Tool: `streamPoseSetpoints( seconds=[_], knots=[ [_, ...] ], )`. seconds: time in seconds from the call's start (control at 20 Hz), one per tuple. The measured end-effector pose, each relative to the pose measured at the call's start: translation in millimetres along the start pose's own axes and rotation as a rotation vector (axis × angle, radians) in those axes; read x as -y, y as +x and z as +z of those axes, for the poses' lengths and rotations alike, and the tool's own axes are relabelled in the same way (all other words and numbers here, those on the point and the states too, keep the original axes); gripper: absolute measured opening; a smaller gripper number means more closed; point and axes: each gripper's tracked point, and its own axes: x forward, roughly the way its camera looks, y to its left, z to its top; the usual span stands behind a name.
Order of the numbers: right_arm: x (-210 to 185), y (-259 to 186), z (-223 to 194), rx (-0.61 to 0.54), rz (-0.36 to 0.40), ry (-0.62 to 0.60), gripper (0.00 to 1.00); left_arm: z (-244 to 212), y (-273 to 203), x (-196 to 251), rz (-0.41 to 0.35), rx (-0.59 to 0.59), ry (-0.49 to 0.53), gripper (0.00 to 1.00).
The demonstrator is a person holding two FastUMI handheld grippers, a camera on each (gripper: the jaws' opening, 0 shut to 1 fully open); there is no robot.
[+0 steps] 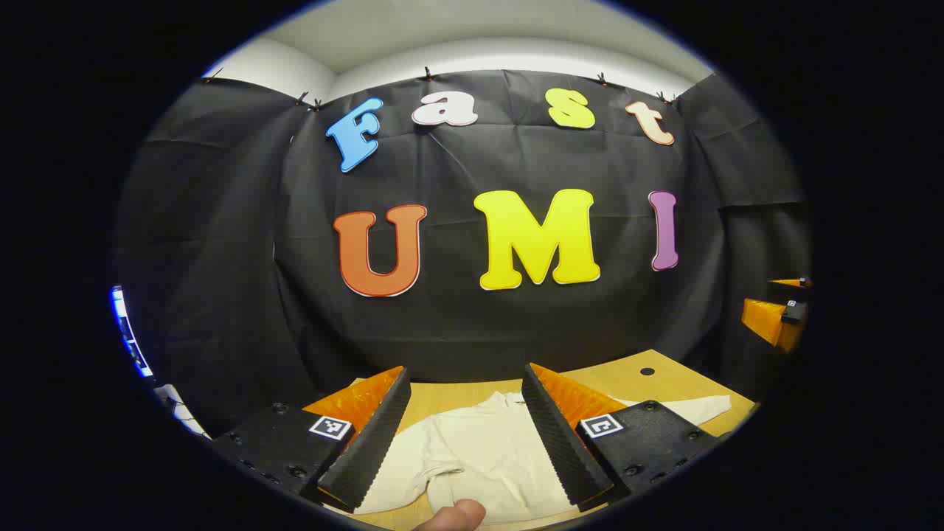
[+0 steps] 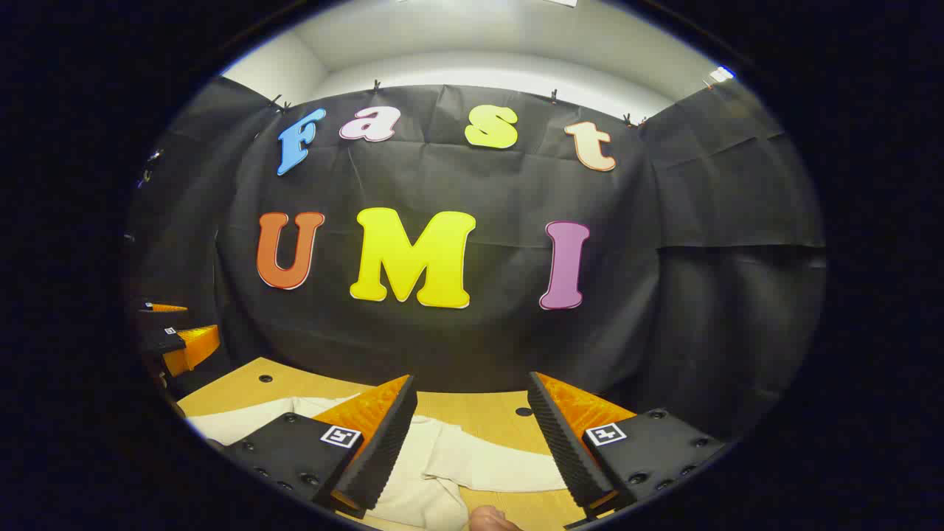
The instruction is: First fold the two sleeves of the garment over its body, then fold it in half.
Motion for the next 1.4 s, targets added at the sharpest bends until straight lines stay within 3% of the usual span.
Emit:
streamPoseSetpoints(
  seconds=[0.55, 1.2, 1.4],
  knots=[
    [-3, 5, -21, -0.045, 0.027, 0.015, 0.94, -8, -1, 11, -0.016, -0.014, -0.048, 0.97],
    [-12, 18, -35, -0.074, 0.077, 0.017, 0.94, -24, 8, 18, -0.012, -0.057, -0.031, 0.97],
    [21, 38, -54, -0.088, 0.020, -0.032, 0.94, -22, 10, 22, 0.011, -0.054, 0.014, 0.97]
  ],
)
